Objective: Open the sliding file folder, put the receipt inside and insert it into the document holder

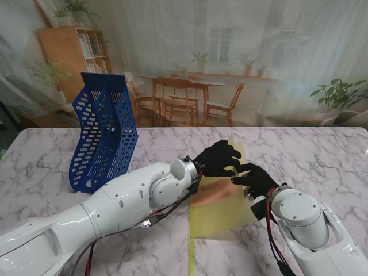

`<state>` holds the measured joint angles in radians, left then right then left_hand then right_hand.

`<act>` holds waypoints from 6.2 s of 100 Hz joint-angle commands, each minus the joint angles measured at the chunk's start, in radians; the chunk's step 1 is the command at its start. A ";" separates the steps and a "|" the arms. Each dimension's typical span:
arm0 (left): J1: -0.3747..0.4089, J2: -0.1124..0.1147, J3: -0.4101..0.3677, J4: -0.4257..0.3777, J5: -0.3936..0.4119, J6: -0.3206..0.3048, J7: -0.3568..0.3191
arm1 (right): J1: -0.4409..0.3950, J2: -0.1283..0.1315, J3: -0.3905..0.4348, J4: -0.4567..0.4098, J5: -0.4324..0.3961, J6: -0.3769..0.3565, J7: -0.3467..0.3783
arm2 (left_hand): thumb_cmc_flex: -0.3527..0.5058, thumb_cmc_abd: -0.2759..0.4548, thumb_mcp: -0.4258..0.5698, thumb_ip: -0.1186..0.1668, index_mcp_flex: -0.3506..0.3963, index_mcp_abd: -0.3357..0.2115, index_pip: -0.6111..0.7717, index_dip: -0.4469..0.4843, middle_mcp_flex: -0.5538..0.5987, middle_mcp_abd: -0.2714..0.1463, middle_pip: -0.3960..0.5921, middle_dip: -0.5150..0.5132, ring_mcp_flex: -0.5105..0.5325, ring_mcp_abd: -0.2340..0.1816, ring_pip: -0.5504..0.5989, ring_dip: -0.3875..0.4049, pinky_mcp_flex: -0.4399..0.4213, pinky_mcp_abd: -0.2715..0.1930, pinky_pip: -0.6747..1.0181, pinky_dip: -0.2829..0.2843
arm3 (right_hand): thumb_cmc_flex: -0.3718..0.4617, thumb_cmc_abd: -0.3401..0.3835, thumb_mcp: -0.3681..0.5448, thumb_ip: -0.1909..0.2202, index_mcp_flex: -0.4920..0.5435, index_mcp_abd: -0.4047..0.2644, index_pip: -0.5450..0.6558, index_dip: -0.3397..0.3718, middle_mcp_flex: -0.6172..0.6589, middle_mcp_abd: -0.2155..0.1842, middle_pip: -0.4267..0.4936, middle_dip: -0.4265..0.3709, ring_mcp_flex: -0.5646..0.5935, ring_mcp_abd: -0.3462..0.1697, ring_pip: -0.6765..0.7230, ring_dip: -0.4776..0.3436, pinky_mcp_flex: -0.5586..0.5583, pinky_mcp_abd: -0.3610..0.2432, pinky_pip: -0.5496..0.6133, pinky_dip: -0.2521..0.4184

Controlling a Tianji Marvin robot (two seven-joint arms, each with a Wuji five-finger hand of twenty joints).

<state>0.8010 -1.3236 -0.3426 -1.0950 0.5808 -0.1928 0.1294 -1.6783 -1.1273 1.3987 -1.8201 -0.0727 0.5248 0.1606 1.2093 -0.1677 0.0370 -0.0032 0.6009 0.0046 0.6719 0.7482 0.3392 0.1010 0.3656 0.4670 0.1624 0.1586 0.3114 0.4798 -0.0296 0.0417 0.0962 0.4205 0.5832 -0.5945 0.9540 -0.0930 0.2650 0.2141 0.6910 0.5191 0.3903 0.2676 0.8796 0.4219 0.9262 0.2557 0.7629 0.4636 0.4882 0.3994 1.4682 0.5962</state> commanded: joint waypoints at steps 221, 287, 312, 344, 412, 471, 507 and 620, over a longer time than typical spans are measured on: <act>0.330 0.167 -0.364 -0.224 -0.446 0.348 -0.408 | -0.125 -0.082 0.113 -0.245 0.127 -0.235 -0.316 | -0.671 -0.019 -0.072 -0.035 -0.441 0.423 -0.678 -0.429 -0.115 0.308 -0.370 -0.321 0.211 0.251 0.064 0.019 0.242 0.160 0.870 0.064 | 0.278 -0.124 0.315 -0.175 0.397 -0.262 0.607 0.083 0.412 0.028 0.368 0.209 0.392 -0.246 0.428 0.124 0.428 -0.060 0.148 -0.124; 0.338 0.074 -0.375 -0.182 -0.795 0.299 -0.360 | -0.137 -0.075 0.100 -0.272 0.174 -0.201 -0.274 | -0.455 -0.059 -0.050 -0.031 -0.317 0.376 -0.569 -0.330 0.117 0.148 -0.317 -0.278 0.297 0.083 0.008 -0.117 0.296 0.074 0.807 0.021 | 0.277 -0.120 0.310 -0.174 0.394 -0.255 0.606 0.081 0.412 0.027 0.367 0.210 0.389 -0.243 0.432 0.122 0.424 -0.054 0.146 -0.125; 0.420 0.047 -0.440 -0.267 -0.835 0.302 -0.199 | -0.140 -0.073 0.099 -0.269 0.163 -0.209 -0.268 | -0.091 0.006 0.025 -0.002 -0.068 0.302 -0.246 -0.143 0.483 0.054 -0.022 -0.191 0.612 0.028 0.164 -0.154 0.544 0.080 1.019 0.056 | 0.283 -0.110 0.314 -0.175 0.386 -0.245 0.604 0.086 0.399 0.025 0.364 0.222 0.372 -0.242 0.436 0.124 0.406 -0.049 0.141 -0.124; 0.489 0.056 -0.507 -0.364 -0.768 0.239 -0.091 | -0.166 -0.068 0.110 -0.266 0.167 -0.227 -0.251 | 0.049 -0.075 0.096 0.002 0.107 0.151 0.100 -0.220 0.733 0.035 0.071 -0.069 0.790 0.098 0.367 -0.031 0.715 0.067 1.280 0.056 | 0.300 0.003 0.247 -0.177 0.264 -0.047 0.321 -0.120 0.301 0.029 0.354 0.304 0.237 -0.201 0.489 0.150 0.234 -0.014 0.097 -0.083; 0.566 0.133 -0.623 -0.474 -0.686 0.117 -0.202 | -0.207 -0.065 0.142 -0.226 0.139 -0.246 -0.241 | 0.037 -0.077 0.153 -0.012 0.079 0.071 0.148 -0.058 0.710 0.037 0.101 0.046 0.750 0.111 0.384 0.104 0.655 0.053 1.304 0.070 | 0.292 0.105 0.101 -0.151 0.305 -0.283 0.553 0.043 0.273 -0.080 0.308 0.383 -0.022 -0.103 0.225 0.097 0.008 0.068 -0.083 -0.037; 0.612 0.157 -0.665 -0.518 -0.728 0.041 -0.266 | -0.204 -0.055 0.137 -0.177 0.163 -0.411 -0.216 | 0.056 -0.058 0.129 -0.014 0.067 0.062 0.152 -0.045 0.693 0.036 0.094 0.061 0.737 0.105 0.359 0.119 0.629 0.058 1.268 0.078 | 0.238 -0.097 0.188 -0.154 -0.177 -0.227 -0.235 -0.470 0.325 -0.091 0.361 0.231 0.168 -0.114 0.245 0.107 0.039 0.054 -0.155 -0.144; 0.616 0.161 -0.669 -0.515 -0.730 0.031 -0.279 | -0.197 -0.051 0.128 -0.129 0.125 -0.598 -0.236 | 0.064 -0.055 0.119 -0.012 0.066 0.062 0.150 -0.046 0.692 0.036 0.092 0.062 0.735 0.107 0.354 0.123 0.623 0.064 1.261 0.085 | 0.235 -0.181 0.245 -0.157 -0.131 -0.388 -0.526 -0.477 0.400 -0.117 0.389 0.051 0.220 -0.097 0.146 0.059 0.051 0.010 -0.168 -0.132; 0.631 0.182 -0.690 -0.538 -0.712 -0.011 -0.329 | -0.202 -0.046 0.129 -0.096 0.184 -0.737 -0.212 | 0.075 -0.046 0.097 -0.007 0.067 0.058 0.146 -0.045 0.690 0.035 0.091 0.057 0.735 0.104 0.348 0.124 0.617 0.068 1.250 0.094 | 0.249 -0.075 0.196 -0.154 -0.098 -0.406 -0.689 -0.423 0.346 -0.168 0.381 0.155 0.083 -0.126 0.229 0.085 -0.104 0.038 -0.268 -0.070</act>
<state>1.4321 -1.1456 -1.0368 -1.6295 -0.1302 -0.1962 -0.1779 -1.8837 -1.1665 1.5342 -1.9199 0.1266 -0.2015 -0.0335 1.1920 -0.2459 0.0771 -0.0297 0.6425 0.2026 0.7706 0.6869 1.0249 0.1683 0.4494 0.5188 0.9025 0.2230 0.6687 0.5924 0.6023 0.1811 1.3527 0.4956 0.8304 -0.6266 1.1072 -0.2495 0.1603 -0.2490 0.1704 0.0438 0.7306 0.1639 1.2010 0.6028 0.9855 0.1715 0.9858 0.5703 0.3787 0.4829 1.1987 0.5344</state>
